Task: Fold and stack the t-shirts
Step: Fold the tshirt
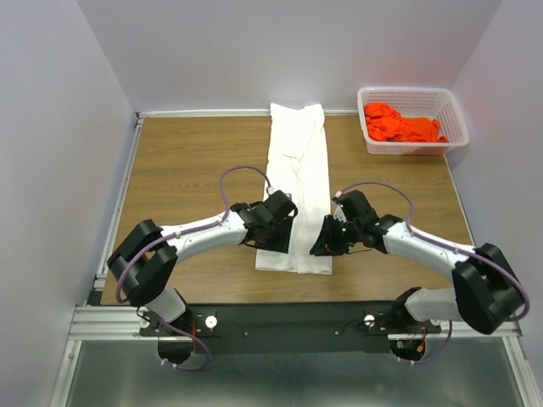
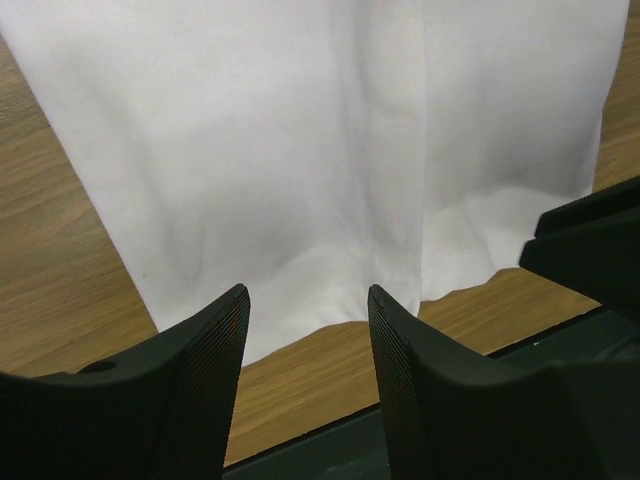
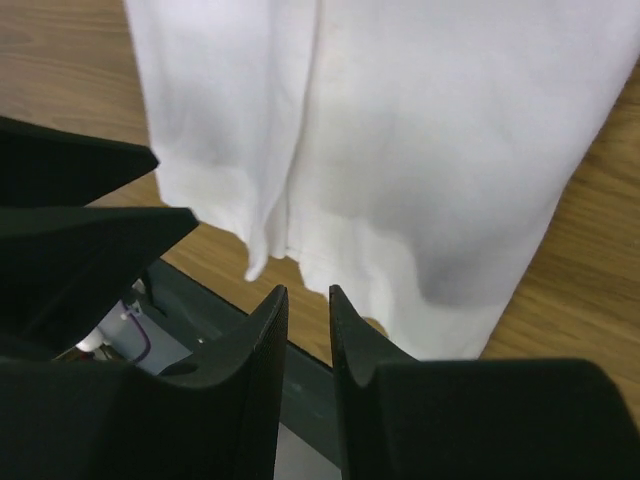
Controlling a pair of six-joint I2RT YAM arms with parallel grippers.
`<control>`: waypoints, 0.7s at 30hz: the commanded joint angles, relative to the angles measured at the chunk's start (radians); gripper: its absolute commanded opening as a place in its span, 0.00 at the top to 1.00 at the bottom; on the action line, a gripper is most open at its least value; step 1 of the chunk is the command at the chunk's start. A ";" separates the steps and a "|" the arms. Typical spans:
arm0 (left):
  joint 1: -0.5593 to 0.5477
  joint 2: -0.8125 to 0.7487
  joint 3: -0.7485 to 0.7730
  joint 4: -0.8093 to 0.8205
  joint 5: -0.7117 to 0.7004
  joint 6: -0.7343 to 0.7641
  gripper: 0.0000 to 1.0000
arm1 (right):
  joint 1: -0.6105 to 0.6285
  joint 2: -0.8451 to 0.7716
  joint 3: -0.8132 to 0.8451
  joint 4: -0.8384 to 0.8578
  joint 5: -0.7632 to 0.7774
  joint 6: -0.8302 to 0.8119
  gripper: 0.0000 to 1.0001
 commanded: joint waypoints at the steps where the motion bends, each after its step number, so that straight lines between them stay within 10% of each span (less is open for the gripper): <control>1: -0.006 -0.038 -0.016 -0.021 -0.036 -0.006 0.42 | -0.009 -0.106 -0.004 -0.086 0.079 0.022 0.70; 21: -0.006 -0.061 -0.027 -0.060 -0.042 -0.011 0.41 | -0.028 -0.114 -0.043 -0.238 0.231 0.005 0.73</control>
